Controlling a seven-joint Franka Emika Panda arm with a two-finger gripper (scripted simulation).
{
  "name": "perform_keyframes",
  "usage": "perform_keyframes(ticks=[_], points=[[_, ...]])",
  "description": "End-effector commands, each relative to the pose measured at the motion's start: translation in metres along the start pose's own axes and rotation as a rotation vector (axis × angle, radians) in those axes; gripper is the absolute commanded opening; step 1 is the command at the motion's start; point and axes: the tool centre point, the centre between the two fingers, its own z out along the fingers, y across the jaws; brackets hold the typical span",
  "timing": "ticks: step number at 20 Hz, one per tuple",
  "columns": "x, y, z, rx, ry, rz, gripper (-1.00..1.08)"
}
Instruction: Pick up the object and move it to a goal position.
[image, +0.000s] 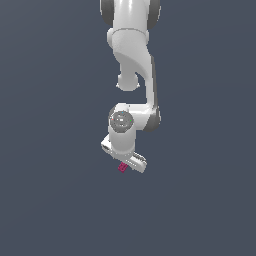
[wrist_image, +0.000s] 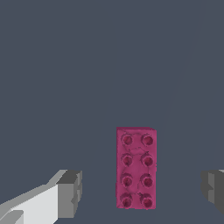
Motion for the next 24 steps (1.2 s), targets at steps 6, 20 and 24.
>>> perform_keyframes(ticks=[6,20,24], points=[[0.0,0.0,0.03,-0.001,-0.001,0.003,1.0],[0.0,0.0,0.03,-0.001,-0.001,0.003,-1.0],[0.0,0.004,0.029,-0.001,-0.001,0.003,-1.0]])
